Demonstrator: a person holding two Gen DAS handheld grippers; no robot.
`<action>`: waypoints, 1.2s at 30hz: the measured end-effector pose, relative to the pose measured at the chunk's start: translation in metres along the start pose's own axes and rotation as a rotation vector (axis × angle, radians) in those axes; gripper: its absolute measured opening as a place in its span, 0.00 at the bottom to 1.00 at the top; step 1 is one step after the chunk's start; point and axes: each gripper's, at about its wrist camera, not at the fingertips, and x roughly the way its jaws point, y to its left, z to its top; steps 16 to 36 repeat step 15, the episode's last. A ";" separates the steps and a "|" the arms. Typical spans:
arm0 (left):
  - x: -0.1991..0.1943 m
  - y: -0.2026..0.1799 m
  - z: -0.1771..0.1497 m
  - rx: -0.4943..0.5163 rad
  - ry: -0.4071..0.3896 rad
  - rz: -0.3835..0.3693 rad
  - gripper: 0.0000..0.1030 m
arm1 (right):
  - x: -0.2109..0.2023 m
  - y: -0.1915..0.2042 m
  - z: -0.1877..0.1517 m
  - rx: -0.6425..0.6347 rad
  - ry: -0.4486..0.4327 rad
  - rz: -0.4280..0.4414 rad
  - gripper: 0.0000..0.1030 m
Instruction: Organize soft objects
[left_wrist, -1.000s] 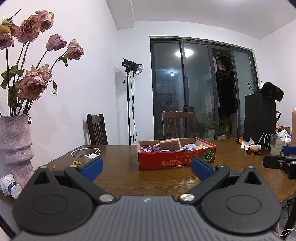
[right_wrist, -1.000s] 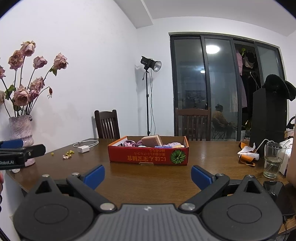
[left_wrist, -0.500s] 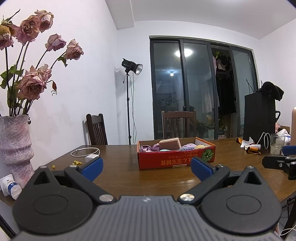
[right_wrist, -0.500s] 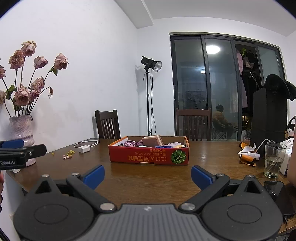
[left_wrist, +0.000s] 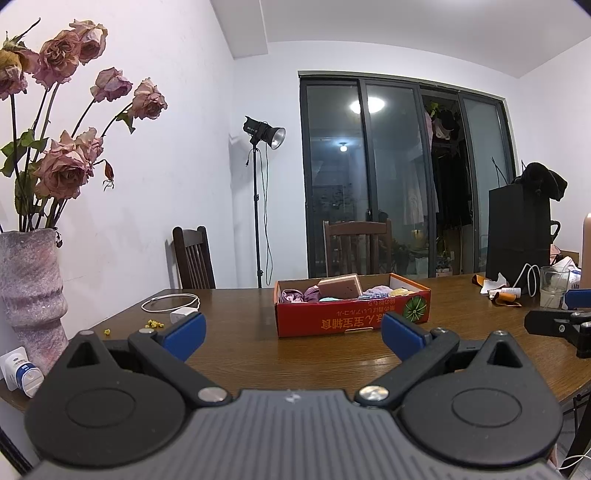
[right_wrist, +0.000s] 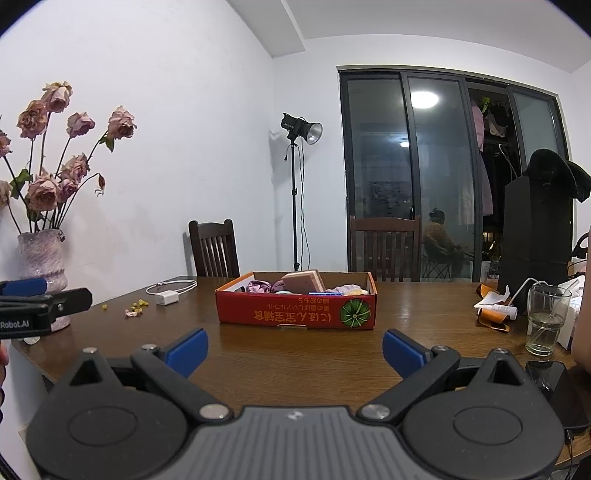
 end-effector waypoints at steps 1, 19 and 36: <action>0.000 0.000 0.000 -0.001 0.000 -0.001 1.00 | 0.000 0.000 0.000 -0.001 0.000 0.001 0.99; -0.005 -0.001 0.000 0.008 -0.028 -0.037 1.00 | 0.000 -0.001 0.000 0.000 0.000 0.000 0.99; -0.005 -0.001 0.000 0.008 -0.028 -0.037 1.00 | 0.000 -0.001 0.000 0.000 0.000 0.000 0.99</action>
